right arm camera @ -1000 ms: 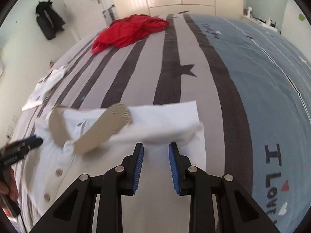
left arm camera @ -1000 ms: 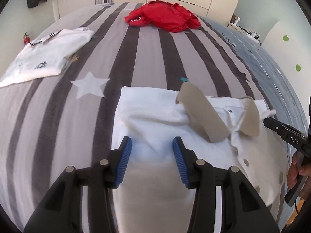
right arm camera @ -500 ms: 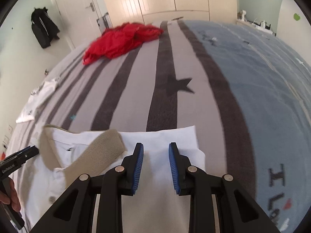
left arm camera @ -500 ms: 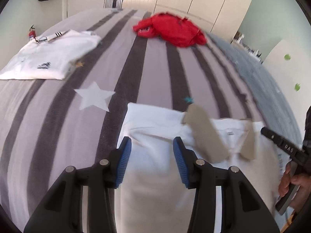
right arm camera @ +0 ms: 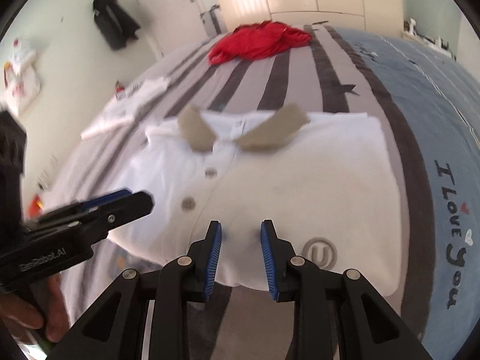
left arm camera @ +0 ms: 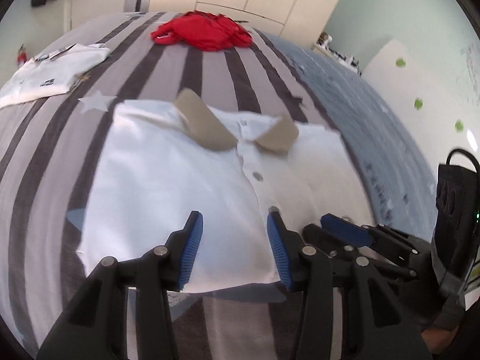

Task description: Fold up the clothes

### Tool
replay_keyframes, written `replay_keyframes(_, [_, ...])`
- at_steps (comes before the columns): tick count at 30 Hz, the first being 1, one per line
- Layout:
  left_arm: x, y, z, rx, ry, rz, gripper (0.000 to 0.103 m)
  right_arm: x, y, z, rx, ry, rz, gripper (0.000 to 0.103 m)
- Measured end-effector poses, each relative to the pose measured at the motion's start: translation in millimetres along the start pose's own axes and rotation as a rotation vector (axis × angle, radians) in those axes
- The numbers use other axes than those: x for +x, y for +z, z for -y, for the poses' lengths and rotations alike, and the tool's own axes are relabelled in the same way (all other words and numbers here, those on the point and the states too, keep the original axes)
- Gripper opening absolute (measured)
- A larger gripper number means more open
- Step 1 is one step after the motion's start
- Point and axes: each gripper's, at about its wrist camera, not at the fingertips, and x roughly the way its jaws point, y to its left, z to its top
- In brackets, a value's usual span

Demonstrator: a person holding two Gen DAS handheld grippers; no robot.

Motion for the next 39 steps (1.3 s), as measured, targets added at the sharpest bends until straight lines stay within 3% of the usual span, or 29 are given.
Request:
replay_keyframes(3, [20, -20, -3, 0.011, 0.031, -0.016, 0.041, 12, -11, 6, 0.014, 0.011, -0.015, 0.025])
replay_keyframes(6, [17, -19, 1, 0.023, 0.043, -0.006, 0.041, 13, -15, 2, -0.04, -0.005, -0.009, 0.025])
replay_keyframes(10, [-6, -11, -1, -0.026, 0.039, 0.01, 0.041, 0, -6, 8, 0.001, 0.006, -0.014, 0.024])
replay_keyframes(14, [-29, -10, -22, -0.044, 0.095, 0.049, 0.041, -23, -7, 19, 0.016, -0.038, 0.015, 0.023])
replay_keyframes(17, [-14, -23, -47, -0.079, 0.137, -0.009, 0.041, -19, -17, 34, 0.035, -0.079, -0.023, 0.023])
replay_keyframes(19, [-5, -30, -51, -0.059, 0.131, -0.012, 0.041, -9, -27, 48, 0.074, -0.058, -0.046, 0.024])
replay_keyframes(23, [-11, -19, -50, -0.071, 0.12, -0.016, 0.041, -13, -23, 50, 0.048, -0.06, -0.043, 0.023])
replay_keyframes(26, [-25, -10, -56, -0.085, 0.137, 0.03, 0.041, -22, -16, 52, 0.046, -0.081, -0.021, 0.023])
replay_keyframes(30, [-11, -13, -73, -0.097, 0.141, -0.018, 0.041, -14, -20, 72, 0.086, -0.125, -0.042, 0.024])
replay_keyframes(34, [-14, -3, -72, -0.096, 0.138, -0.031, 0.041, -11, -16, 78, 0.095, -0.115, -0.062, 0.023])
replay_keyframes(39, [-25, 31, -62, -0.069, 0.114, 0.068, 0.041, -22, 15, 68, 0.089, -0.108, 0.02, 0.024])
